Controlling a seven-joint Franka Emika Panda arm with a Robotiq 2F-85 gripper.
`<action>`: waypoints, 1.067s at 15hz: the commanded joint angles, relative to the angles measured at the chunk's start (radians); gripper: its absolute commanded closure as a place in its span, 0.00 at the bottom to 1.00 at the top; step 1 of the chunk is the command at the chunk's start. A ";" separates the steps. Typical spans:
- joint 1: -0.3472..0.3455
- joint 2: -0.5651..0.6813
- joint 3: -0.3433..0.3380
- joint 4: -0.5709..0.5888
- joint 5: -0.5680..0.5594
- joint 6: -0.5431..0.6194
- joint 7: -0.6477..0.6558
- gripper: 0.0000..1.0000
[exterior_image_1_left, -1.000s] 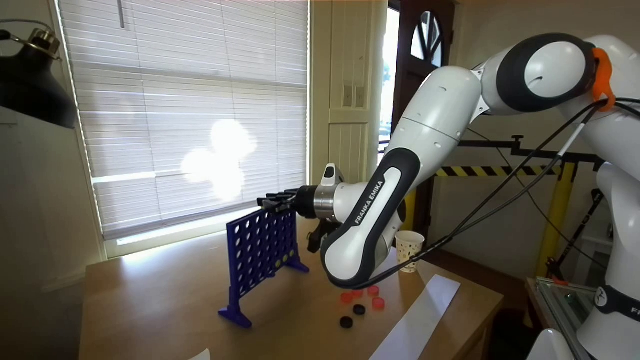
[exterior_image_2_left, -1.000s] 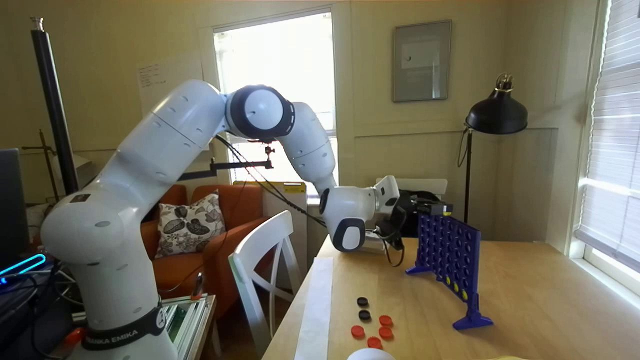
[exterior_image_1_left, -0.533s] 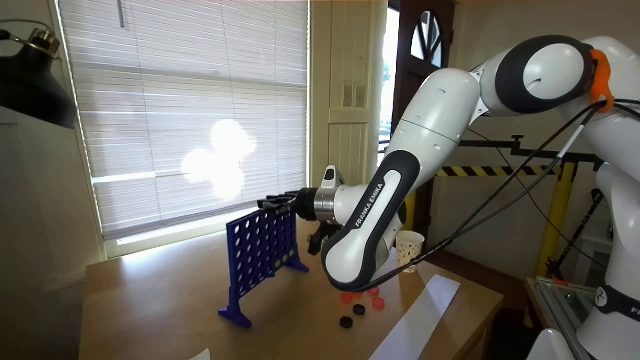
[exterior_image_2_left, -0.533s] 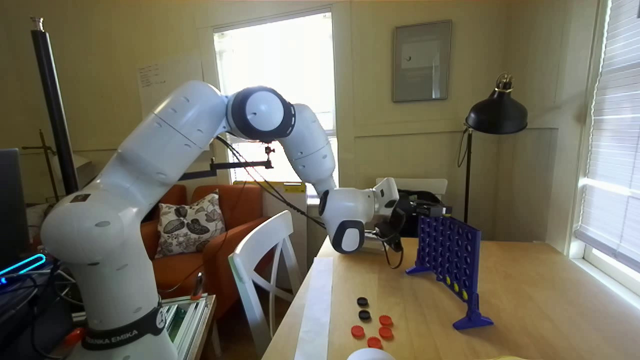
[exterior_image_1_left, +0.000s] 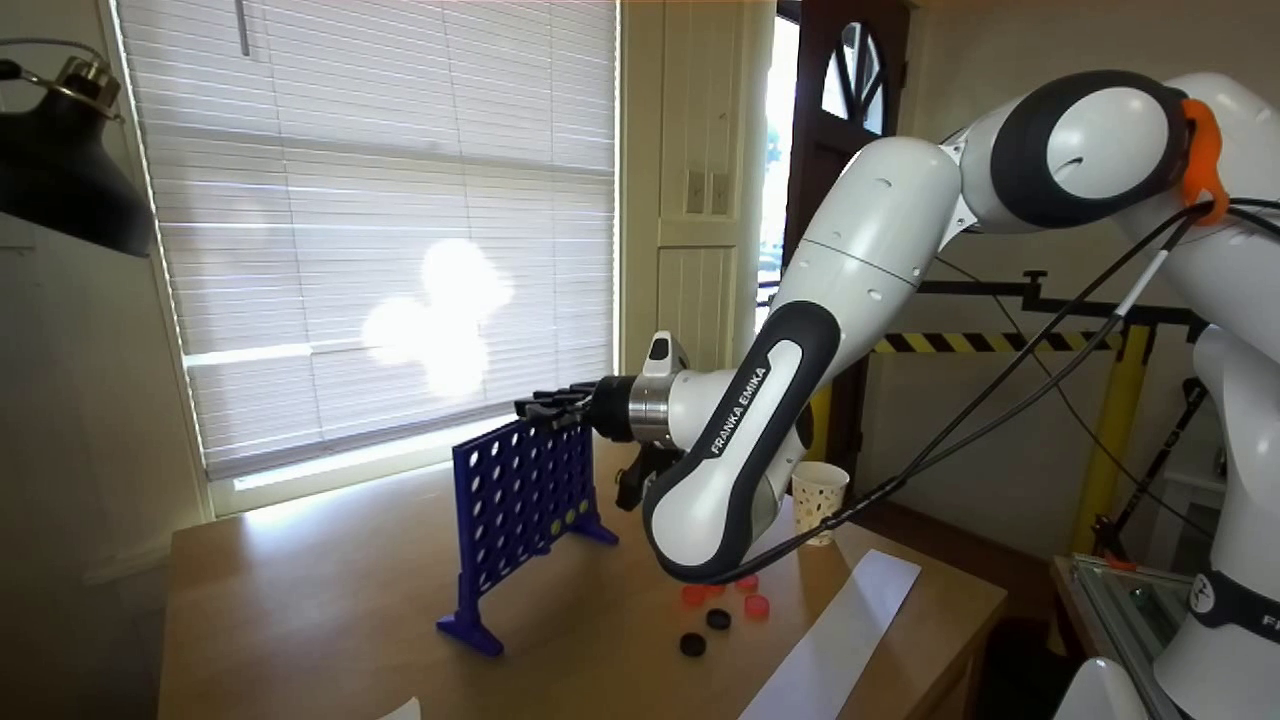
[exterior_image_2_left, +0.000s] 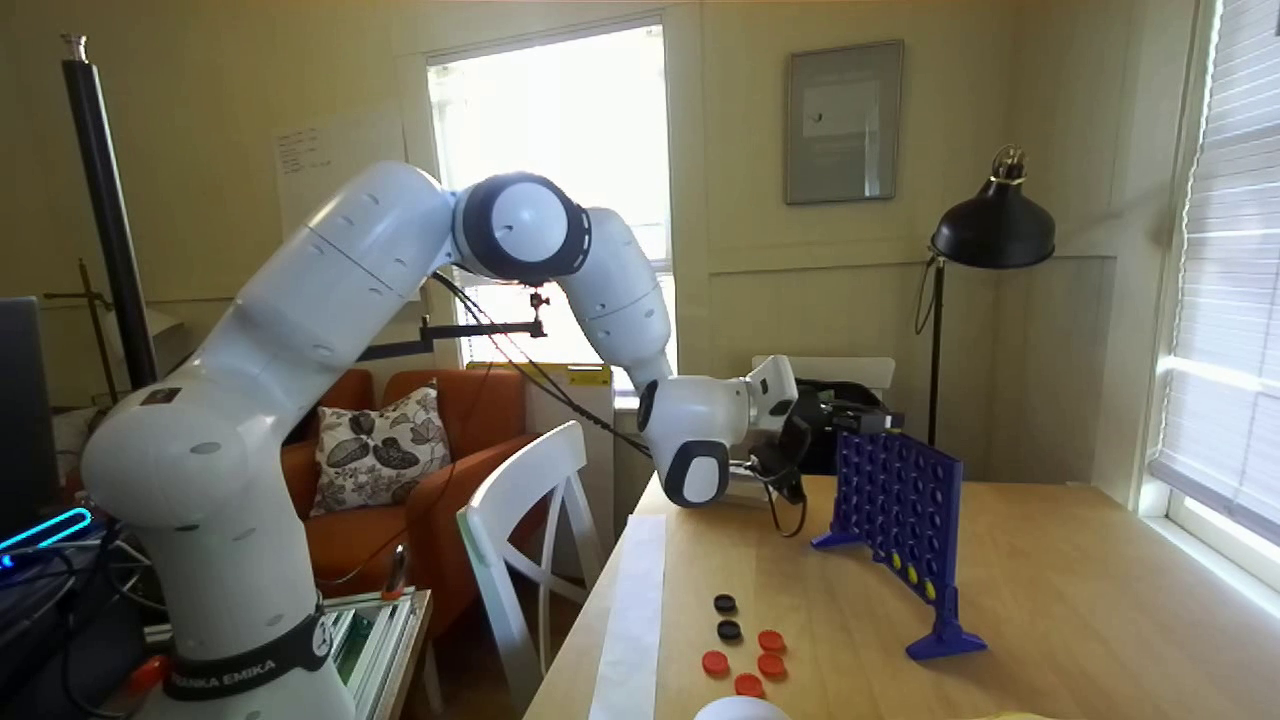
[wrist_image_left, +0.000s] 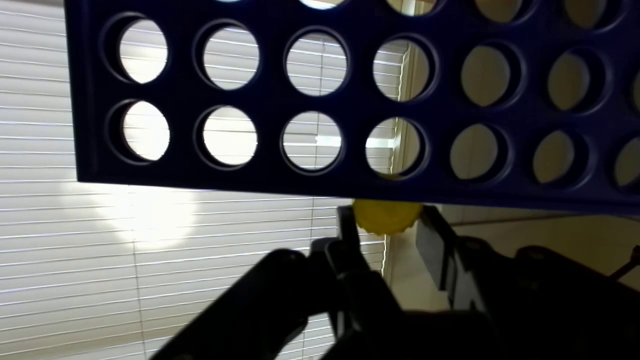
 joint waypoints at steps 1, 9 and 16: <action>-0.001 0.013 0.006 0.001 -0.015 0.027 0.019 0.33; 0.002 0.003 0.009 -0.002 -0.011 0.033 0.019 0.00; 0.038 -0.164 0.025 -0.080 0.048 0.002 -0.020 0.00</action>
